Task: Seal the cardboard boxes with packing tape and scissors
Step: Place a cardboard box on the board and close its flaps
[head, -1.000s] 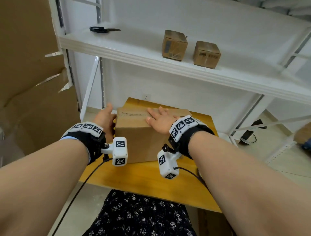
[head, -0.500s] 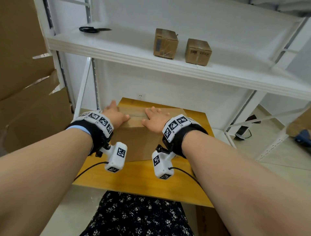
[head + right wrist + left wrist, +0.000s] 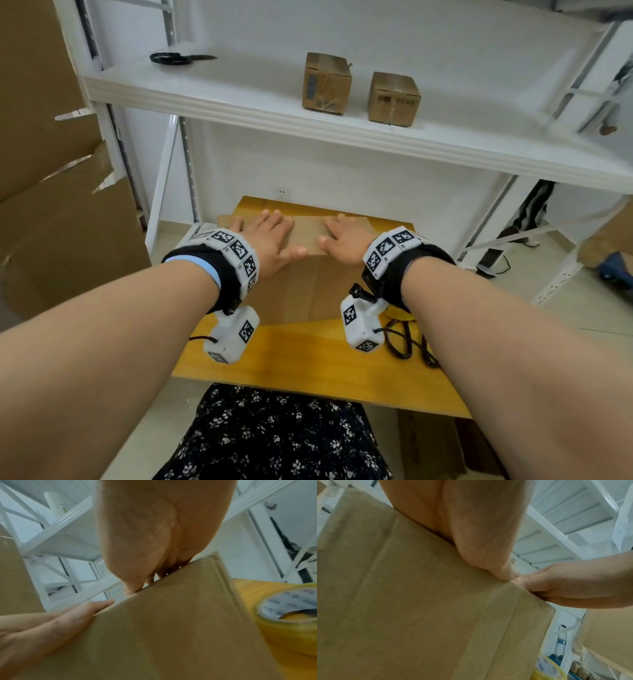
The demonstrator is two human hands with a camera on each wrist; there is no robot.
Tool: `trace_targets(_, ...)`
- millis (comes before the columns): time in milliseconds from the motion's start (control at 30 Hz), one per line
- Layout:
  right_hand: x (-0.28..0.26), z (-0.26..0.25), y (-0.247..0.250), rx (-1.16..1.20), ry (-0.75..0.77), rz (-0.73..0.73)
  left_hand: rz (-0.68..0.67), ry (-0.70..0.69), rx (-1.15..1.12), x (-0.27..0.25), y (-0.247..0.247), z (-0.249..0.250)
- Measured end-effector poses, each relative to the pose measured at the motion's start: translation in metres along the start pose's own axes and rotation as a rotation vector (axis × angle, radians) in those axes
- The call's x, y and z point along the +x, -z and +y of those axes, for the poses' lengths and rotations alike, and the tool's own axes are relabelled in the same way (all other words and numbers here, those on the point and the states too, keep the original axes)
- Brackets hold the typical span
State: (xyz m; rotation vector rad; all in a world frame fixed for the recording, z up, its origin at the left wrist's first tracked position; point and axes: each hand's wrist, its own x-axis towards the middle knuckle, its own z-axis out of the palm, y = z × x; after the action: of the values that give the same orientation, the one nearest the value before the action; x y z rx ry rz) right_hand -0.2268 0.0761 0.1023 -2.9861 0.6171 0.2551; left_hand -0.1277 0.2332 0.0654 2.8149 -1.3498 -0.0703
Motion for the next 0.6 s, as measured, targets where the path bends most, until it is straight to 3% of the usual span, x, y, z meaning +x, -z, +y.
trace_targets(133,-0.001,0.032,-0.007,0.029,-0.146,0.052,-0.002,-0.028,0.013,0.001,0.003,-0.003)
trace_targets(367,0.002,0.033,-0.012,0.165,-0.189,0.052,-0.047,-0.063,0.042,0.005,0.011,-0.011)
trace_targets(600,0.008,0.021,-0.013,0.166,-0.237,0.063,-0.062,0.013,0.019,0.022,0.01,0.023)
